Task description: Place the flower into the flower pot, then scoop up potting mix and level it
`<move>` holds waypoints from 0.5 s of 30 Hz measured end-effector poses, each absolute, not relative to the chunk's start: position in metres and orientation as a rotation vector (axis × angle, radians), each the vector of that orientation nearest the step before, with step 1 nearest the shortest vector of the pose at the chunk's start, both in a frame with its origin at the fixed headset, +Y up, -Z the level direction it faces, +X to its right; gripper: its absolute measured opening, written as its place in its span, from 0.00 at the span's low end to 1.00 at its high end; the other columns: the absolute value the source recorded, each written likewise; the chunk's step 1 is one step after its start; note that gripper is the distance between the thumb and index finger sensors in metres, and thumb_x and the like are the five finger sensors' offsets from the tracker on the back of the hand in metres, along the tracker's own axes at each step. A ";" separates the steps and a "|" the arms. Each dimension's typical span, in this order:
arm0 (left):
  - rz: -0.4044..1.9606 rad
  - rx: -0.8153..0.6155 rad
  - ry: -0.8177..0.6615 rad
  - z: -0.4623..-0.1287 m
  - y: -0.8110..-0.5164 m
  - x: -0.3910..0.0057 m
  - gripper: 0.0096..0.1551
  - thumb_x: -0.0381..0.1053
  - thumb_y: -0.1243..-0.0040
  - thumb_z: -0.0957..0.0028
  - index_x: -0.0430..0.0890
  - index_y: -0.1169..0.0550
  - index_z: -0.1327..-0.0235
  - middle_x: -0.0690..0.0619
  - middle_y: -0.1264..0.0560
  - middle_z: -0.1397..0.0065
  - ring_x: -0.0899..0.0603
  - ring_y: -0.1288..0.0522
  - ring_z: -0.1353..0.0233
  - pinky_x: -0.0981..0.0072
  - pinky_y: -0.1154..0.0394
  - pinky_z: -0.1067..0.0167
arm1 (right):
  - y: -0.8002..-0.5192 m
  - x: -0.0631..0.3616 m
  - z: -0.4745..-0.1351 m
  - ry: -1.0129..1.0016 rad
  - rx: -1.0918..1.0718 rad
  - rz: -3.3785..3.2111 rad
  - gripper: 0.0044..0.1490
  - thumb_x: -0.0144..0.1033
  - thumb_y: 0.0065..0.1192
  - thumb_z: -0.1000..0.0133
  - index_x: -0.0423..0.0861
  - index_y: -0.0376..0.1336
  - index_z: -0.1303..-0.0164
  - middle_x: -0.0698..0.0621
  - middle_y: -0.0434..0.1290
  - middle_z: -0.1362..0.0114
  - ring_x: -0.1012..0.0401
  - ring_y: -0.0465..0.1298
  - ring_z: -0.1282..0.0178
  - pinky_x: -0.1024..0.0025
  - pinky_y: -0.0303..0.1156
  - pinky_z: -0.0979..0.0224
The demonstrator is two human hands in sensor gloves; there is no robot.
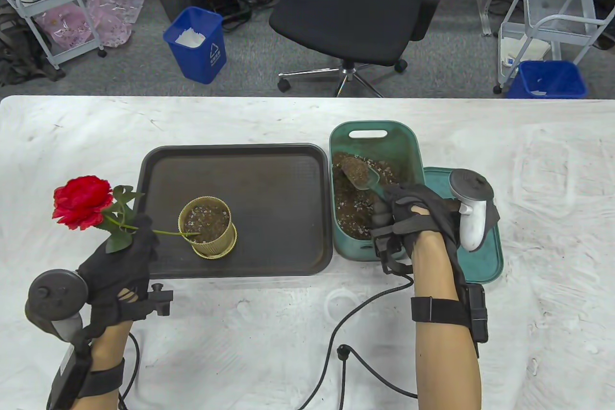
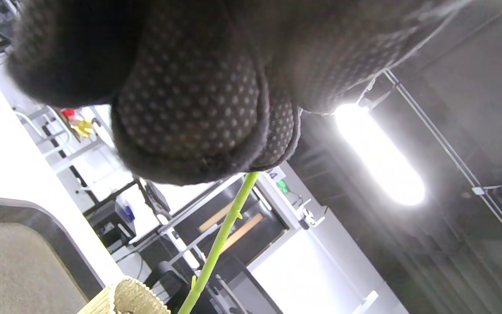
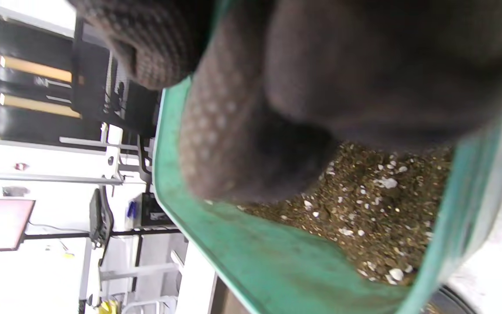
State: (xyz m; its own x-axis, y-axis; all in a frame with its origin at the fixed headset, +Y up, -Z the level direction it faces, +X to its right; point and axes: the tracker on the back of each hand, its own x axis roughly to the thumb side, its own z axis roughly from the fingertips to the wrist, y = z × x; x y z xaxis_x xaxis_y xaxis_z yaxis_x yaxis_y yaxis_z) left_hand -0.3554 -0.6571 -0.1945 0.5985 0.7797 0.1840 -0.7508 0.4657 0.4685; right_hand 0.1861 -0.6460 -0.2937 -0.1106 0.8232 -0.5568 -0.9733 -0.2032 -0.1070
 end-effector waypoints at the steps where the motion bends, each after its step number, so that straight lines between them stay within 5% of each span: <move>1: 0.941 0.545 0.059 -0.194 -0.657 -0.355 0.22 0.58 0.30 0.54 0.49 0.13 0.52 0.55 0.10 0.57 0.51 0.08 0.71 0.63 0.12 0.67 | -0.645 0.187 -0.292 0.310 -0.593 1.680 0.34 0.39 0.62 0.52 0.33 0.66 0.40 0.42 0.83 0.56 0.56 0.88 0.76 0.67 0.87 0.79; 8: 0.941 0.544 0.059 -0.195 -0.657 -0.355 0.22 0.58 0.30 0.54 0.49 0.13 0.51 0.55 0.11 0.57 0.51 0.08 0.71 0.63 0.12 0.67 | -0.624 0.168 -0.279 0.268 -0.458 1.674 0.34 0.39 0.62 0.51 0.33 0.66 0.41 0.42 0.84 0.56 0.56 0.88 0.77 0.67 0.87 0.79; 15: 0.942 0.545 0.064 -0.194 -0.657 -0.355 0.22 0.58 0.30 0.54 0.49 0.13 0.52 0.55 0.11 0.57 0.51 0.08 0.71 0.63 0.12 0.67 | -0.616 0.097 -0.275 0.384 -0.229 1.671 0.34 0.40 0.63 0.51 0.33 0.66 0.41 0.42 0.84 0.56 0.56 0.88 0.76 0.67 0.87 0.79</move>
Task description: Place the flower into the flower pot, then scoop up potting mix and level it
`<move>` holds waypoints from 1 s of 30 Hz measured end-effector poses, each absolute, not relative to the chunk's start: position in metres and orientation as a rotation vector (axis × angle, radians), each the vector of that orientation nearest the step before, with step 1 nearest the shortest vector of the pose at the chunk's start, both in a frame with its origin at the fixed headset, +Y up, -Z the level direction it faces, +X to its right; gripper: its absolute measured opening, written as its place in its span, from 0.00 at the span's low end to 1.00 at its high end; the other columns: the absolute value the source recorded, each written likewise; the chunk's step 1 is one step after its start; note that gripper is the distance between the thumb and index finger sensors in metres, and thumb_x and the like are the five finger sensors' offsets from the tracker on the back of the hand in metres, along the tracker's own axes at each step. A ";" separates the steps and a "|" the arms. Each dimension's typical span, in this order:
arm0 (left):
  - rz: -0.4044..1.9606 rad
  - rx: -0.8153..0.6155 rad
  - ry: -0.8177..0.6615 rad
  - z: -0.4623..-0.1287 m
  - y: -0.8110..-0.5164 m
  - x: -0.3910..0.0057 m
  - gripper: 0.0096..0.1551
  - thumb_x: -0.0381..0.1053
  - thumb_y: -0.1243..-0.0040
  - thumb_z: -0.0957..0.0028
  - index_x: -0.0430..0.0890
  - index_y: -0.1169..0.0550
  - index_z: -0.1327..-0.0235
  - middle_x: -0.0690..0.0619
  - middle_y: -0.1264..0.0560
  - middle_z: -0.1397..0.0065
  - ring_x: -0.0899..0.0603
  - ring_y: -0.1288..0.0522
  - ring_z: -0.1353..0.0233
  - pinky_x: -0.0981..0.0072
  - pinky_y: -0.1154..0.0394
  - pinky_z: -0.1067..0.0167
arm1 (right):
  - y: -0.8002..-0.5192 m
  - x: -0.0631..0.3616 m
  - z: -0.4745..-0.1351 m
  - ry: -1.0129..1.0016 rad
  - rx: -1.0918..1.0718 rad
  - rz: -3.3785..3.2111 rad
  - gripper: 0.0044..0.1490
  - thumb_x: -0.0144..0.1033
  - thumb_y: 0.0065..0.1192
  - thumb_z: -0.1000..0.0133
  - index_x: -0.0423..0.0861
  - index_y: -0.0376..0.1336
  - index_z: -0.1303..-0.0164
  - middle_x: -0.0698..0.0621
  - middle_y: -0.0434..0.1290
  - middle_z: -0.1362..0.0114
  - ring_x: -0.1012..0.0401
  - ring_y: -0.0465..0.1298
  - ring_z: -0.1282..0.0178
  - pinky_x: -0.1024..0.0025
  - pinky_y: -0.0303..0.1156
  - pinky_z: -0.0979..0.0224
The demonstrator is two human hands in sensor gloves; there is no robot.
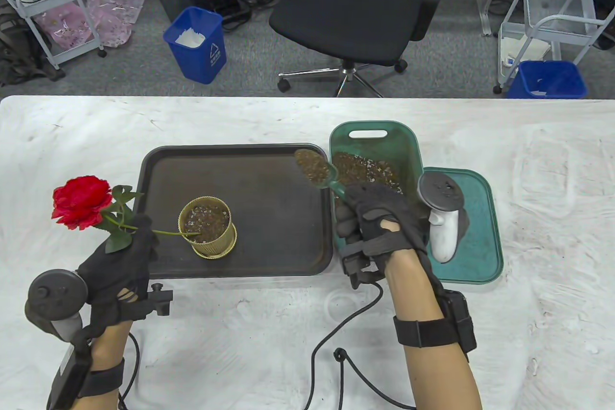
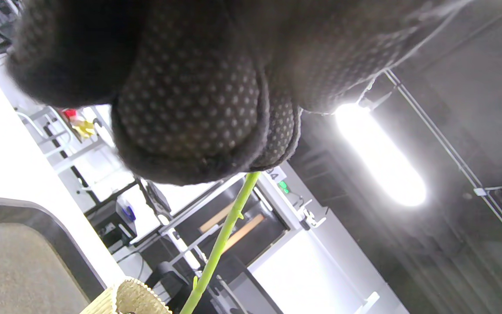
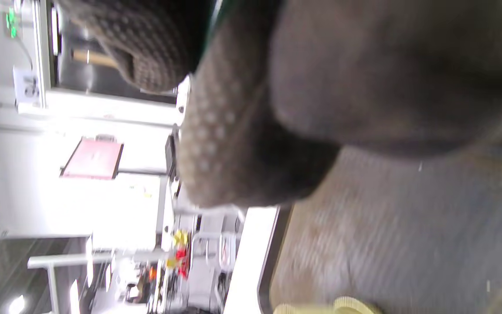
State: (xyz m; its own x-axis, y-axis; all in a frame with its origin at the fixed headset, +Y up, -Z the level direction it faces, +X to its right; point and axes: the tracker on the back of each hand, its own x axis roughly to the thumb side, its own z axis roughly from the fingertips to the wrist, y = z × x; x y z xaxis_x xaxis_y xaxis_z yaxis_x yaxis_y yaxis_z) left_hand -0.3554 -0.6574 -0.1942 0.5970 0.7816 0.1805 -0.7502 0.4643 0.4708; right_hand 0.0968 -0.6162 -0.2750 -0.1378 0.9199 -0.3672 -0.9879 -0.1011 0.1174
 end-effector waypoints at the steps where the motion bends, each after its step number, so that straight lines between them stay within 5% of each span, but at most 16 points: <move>1: 0.941 0.546 0.064 -0.194 -0.657 -0.355 0.22 0.58 0.30 0.54 0.49 0.13 0.52 0.55 0.11 0.57 0.51 0.08 0.71 0.63 0.12 0.67 | -0.617 0.084 -0.274 0.409 -0.200 1.661 0.34 0.40 0.63 0.51 0.33 0.66 0.40 0.42 0.84 0.56 0.56 0.88 0.76 0.67 0.87 0.79; 14: 0.949 0.542 0.059 -0.194 -0.658 -0.355 0.22 0.58 0.30 0.54 0.49 0.13 0.52 0.55 0.11 0.57 0.51 0.08 0.71 0.63 0.12 0.67 | -0.668 -0.043 -0.277 0.627 -0.114 1.810 0.34 0.40 0.63 0.51 0.32 0.66 0.41 0.42 0.84 0.56 0.55 0.88 0.76 0.66 0.87 0.79; 30: 0.947 0.541 0.056 -0.194 -0.658 -0.354 0.22 0.58 0.30 0.54 0.49 0.13 0.52 0.55 0.11 0.57 0.51 0.08 0.71 0.63 0.12 0.67 | -0.629 -0.089 -0.263 0.151 0.202 2.609 0.31 0.41 0.70 0.53 0.36 0.72 0.44 0.43 0.86 0.62 0.56 0.87 0.84 0.67 0.85 0.85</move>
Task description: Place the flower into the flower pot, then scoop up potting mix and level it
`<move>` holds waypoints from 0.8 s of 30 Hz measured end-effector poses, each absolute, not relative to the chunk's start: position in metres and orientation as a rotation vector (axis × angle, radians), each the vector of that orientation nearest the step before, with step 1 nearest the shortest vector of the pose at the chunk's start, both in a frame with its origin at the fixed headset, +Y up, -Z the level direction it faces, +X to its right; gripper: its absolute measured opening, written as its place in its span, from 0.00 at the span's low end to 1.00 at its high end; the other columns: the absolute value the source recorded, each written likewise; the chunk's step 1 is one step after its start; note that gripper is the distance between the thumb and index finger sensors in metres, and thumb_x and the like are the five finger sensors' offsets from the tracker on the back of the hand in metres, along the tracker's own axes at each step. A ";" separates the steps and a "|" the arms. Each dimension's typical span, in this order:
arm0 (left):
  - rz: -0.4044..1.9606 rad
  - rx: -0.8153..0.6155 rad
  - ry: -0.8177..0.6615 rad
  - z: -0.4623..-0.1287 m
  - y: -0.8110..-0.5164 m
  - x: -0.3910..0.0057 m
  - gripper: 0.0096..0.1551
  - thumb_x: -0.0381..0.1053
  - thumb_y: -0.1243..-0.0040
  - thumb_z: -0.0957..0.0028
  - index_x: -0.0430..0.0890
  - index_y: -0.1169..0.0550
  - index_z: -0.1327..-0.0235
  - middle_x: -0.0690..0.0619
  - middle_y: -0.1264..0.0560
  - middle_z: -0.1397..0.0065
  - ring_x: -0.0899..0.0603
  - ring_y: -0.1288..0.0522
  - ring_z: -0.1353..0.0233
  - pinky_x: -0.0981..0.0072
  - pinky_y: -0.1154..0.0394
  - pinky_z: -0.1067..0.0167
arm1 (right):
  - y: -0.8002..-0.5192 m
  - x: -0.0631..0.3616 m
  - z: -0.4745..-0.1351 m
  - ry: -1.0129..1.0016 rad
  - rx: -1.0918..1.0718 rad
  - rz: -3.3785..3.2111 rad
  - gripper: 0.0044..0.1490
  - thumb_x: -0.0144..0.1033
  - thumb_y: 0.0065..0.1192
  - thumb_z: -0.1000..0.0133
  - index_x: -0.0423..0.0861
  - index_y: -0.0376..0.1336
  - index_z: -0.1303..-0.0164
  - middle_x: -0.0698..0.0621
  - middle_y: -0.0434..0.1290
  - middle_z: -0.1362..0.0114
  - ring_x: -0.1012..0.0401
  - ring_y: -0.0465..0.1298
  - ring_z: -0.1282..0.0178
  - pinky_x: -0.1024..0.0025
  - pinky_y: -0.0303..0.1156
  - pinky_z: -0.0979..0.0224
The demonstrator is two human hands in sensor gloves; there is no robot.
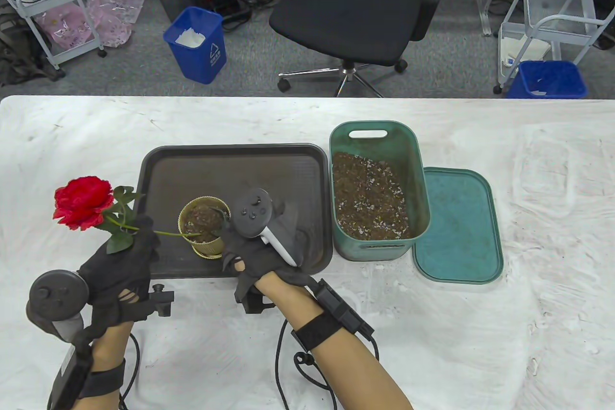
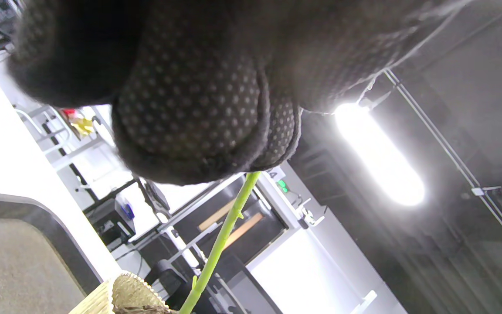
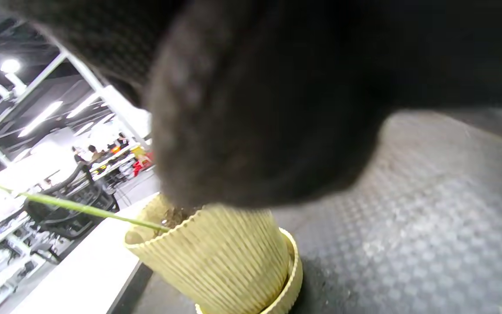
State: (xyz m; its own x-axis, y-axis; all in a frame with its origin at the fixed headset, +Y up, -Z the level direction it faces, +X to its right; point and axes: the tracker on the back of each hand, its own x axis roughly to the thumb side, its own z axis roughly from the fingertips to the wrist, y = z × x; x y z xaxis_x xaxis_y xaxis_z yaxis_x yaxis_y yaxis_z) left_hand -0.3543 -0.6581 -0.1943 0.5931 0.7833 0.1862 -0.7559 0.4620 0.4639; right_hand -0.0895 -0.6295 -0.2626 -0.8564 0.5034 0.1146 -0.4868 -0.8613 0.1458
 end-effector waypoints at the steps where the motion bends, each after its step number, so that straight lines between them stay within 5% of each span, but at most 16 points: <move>1: 0.947 0.541 0.056 -0.194 -0.658 -0.354 0.22 0.58 0.30 0.54 0.49 0.13 0.52 0.55 0.11 0.57 0.51 0.08 0.71 0.63 0.12 0.67 | -0.628 -0.092 -0.260 0.122 0.216 2.639 0.31 0.41 0.70 0.53 0.36 0.72 0.44 0.43 0.86 0.61 0.56 0.87 0.83 0.67 0.85 0.84; 11: 0.949 0.541 0.060 -0.194 -0.658 -0.354 0.22 0.58 0.30 0.54 0.49 0.13 0.52 0.55 0.11 0.57 0.51 0.08 0.71 0.63 0.12 0.67 | -0.612 -0.097 -0.238 -0.166 0.412 2.871 0.33 0.40 0.71 0.55 0.39 0.70 0.42 0.44 0.85 0.56 0.54 0.87 0.75 0.63 0.86 0.77; 24: 0.944 0.542 0.059 -0.194 -0.658 -0.355 0.22 0.58 0.30 0.54 0.49 0.13 0.52 0.55 0.11 0.57 0.51 0.08 0.71 0.63 0.12 0.67 | -0.559 -0.012 -0.254 -0.300 0.129 2.779 0.33 0.40 0.71 0.55 0.39 0.70 0.42 0.44 0.85 0.56 0.53 0.87 0.76 0.63 0.86 0.77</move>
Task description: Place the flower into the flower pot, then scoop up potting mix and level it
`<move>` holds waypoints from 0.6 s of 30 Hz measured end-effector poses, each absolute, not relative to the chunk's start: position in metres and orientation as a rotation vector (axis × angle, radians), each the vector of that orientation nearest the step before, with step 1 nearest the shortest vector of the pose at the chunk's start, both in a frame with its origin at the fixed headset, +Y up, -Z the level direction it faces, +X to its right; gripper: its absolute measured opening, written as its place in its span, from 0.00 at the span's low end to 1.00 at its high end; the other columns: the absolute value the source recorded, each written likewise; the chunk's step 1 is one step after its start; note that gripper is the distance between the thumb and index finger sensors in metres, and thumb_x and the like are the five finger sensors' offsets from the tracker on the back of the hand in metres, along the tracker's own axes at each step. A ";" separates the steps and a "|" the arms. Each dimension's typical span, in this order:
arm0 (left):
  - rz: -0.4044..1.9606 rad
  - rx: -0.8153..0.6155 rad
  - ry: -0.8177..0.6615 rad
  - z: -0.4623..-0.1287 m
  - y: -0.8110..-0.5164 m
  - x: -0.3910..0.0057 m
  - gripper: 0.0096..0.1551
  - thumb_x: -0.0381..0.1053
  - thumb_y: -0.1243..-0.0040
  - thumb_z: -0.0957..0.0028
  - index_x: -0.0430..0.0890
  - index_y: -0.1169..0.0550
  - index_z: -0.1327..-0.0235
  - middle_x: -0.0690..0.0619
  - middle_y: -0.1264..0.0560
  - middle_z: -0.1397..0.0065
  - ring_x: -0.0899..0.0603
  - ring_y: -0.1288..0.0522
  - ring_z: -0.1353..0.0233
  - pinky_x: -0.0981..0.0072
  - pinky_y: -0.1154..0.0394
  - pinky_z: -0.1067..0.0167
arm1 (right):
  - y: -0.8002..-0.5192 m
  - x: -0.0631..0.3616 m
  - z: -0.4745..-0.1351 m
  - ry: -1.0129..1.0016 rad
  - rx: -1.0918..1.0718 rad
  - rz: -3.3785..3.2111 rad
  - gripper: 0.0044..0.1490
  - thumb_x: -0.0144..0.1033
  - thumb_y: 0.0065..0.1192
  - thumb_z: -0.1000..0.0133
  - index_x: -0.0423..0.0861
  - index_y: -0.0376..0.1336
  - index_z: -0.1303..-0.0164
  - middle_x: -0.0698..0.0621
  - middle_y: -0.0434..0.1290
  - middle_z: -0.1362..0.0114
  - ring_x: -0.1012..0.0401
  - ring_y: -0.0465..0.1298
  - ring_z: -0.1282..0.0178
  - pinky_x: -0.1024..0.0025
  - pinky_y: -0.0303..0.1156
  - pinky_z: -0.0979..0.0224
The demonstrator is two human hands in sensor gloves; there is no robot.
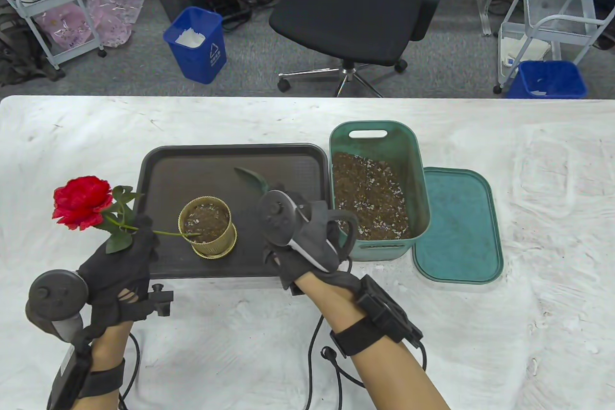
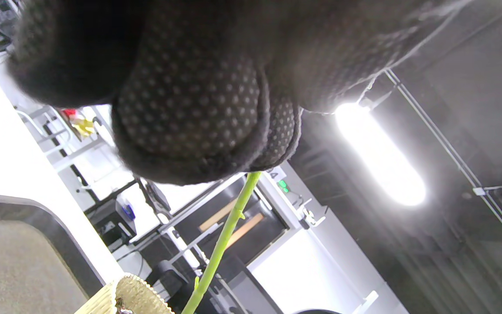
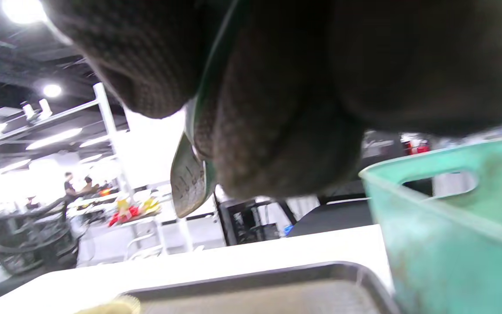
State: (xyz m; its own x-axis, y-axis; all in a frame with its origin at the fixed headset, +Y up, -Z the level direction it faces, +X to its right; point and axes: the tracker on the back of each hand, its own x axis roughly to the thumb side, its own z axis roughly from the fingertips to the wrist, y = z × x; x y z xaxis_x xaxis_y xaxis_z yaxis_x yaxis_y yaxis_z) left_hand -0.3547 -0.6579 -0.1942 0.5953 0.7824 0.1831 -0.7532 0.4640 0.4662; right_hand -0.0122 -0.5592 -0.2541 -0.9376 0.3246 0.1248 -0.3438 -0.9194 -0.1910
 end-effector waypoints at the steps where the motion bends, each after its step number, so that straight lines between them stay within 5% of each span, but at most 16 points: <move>1: 0.943 0.542 0.059 -0.194 -0.658 -0.355 0.22 0.58 0.30 0.54 0.49 0.13 0.52 0.55 0.11 0.57 0.51 0.08 0.71 0.63 0.12 0.67 | -0.552 0.003 -0.256 -0.318 0.075 2.768 0.33 0.40 0.71 0.55 0.39 0.70 0.42 0.44 0.85 0.56 0.53 0.87 0.76 0.63 0.86 0.77; 10: 0.931 0.548 0.064 -0.194 -0.658 -0.355 0.22 0.58 0.30 0.54 0.49 0.13 0.52 0.55 0.10 0.58 0.51 0.08 0.71 0.63 0.12 0.67 | -0.529 0.112 -0.283 -0.324 -0.397 2.700 0.32 0.40 0.70 0.54 0.38 0.70 0.42 0.43 0.85 0.56 0.53 0.87 0.76 0.62 0.85 0.77; 18: 0.923 0.555 0.073 -0.193 -0.657 -0.354 0.22 0.58 0.30 0.54 0.49 0.13 0.52 0.55 0.10 0.58 0.51 0.08 0.71 0.63 0.12 0.67 | -0.581 0.129 -0.342 0.149 -0.566 2.782 0.32 0.40 0.69 0.53 0.39 0.70 0.41 0.42 0.85 0.55 0.52 0.87 0.75 0.61 0.85 0.76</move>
